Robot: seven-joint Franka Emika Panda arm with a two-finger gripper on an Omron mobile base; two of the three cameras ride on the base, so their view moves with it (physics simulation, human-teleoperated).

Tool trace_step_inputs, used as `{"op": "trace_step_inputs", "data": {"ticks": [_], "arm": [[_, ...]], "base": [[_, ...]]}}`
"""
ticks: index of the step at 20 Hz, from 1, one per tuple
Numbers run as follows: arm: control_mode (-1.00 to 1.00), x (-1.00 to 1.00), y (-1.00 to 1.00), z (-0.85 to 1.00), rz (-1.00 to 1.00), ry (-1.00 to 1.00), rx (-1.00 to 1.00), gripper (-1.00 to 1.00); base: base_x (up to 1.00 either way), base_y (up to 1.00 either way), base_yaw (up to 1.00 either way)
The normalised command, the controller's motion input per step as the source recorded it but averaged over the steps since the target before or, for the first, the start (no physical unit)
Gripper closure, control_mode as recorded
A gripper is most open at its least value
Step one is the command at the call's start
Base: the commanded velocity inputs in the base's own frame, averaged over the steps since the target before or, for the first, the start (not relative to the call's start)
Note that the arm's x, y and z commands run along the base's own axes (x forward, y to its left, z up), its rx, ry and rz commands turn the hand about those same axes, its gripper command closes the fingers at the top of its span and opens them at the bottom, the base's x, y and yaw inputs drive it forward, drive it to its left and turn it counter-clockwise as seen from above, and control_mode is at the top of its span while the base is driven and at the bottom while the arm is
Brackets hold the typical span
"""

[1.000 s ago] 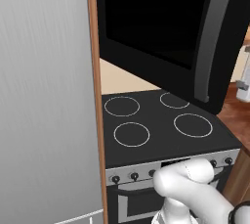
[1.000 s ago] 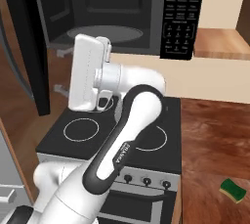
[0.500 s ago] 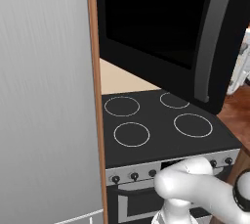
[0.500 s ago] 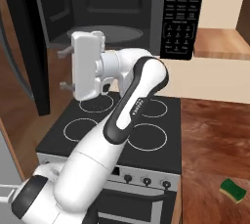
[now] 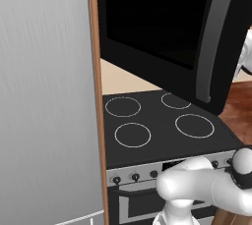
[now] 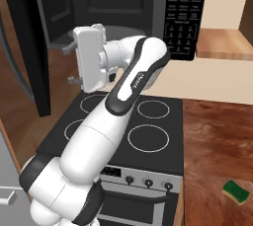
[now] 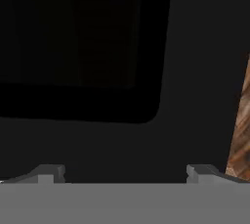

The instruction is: Place the sponge inside the microwave to prepare for sanitizing.

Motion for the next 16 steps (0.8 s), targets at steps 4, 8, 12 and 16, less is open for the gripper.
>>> {"op": "trace_step_inputs", "data": {"ticks": [4, 8, 12, 16], "arm": [[-1.00, 0.12, 0.07, -0.17, -0.10, -0.13, -0.16, -1.00], [-1.00, 0.22, 0.08, -0.10, -0.14, -0.16, -0.11, -1.00], [-1.00, 0.09, 0.09, -0.01, -0.16, -0.09, -0.03, -1.00], [-1.00, 0.01, 0.29, -0.01, -0.16, -0.06, 0.00, -1.00]], "base": [[0.00, 0.00, 0.00], [0.00, 0.00, 0.00], [0.00, 0.00, 0.00], [0.00, 0.00, 0.00]]}}
